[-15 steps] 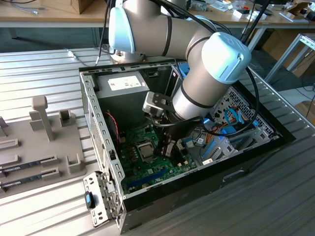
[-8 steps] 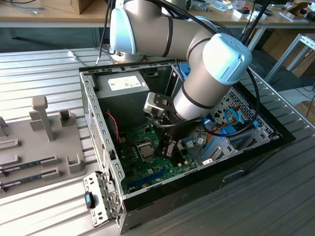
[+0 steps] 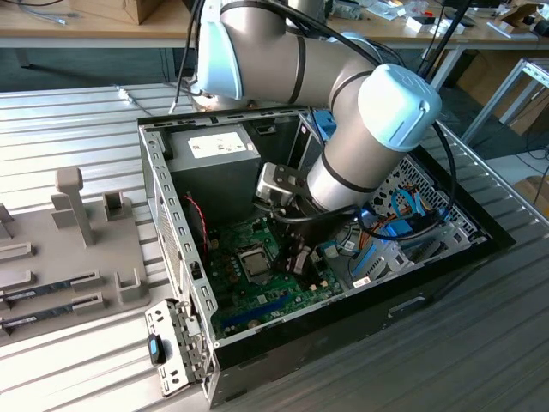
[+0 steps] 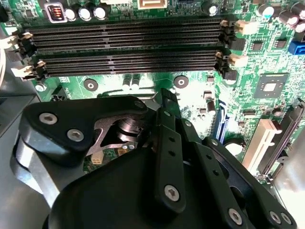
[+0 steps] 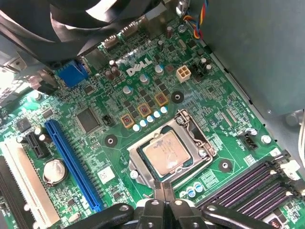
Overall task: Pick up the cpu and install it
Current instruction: 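Install the first cpu locking lever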
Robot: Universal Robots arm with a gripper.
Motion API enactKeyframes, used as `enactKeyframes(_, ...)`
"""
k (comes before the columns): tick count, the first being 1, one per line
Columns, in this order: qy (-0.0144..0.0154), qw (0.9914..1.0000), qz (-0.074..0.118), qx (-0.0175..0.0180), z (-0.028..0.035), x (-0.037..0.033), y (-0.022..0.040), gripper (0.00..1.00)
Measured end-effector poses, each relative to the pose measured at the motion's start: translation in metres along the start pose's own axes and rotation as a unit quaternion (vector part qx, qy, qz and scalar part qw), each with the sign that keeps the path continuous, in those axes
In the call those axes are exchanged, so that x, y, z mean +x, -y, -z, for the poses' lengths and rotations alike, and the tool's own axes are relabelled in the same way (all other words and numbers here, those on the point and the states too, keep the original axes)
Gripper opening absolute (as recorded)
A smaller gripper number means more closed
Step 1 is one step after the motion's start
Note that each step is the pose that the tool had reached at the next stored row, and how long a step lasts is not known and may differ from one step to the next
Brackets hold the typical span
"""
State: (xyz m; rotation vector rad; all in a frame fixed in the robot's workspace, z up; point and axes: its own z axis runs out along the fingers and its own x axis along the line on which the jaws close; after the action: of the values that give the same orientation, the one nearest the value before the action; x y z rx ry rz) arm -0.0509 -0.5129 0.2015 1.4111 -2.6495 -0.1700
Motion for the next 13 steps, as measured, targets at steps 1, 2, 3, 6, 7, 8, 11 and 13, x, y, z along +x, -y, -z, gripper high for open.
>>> enactKeyframes(1, -0.0001, 1.00000, 0.000, 0.0000, -0.0004, -0.0005, 0.0009, 0.11)
enactKeyframes(2, -0.0002, 1.00000, 0.000, 0.0000, -0.0008, -0.0011, 0.0018, 0.11)
enactKeyframes(3, -0.0002, 1.00000, 0.000, 0.0000, -0.0013, -0.0018, 0.0029, 0.11)
enactKeyframes(6, -0.0001, 1.00000, 0.000, 0.0000, -0.0024, -0.0035, 0.0054, 0.11)
enactKeyframes(7, 0.0003, 1.00000, 0.000, 0.0000, -0.0032, -0.0044, 0.0066, 0.11)
enactKeyframes(8, 0.0001, 1.00000, 0.000, 0.0000, -0.0038, -0.0049, 0.0076, 0.11)
enactKeyframes(11, -0.0001, 1.00000, 0.000, 0.0000, -0.0048, -0.0050, 0.0079, 0.11)
enactKeyframes(13, 0.0001, 1.00000, 0.000, 0.0000, -0.0047, -0.0050, 0.0078, 0.11)
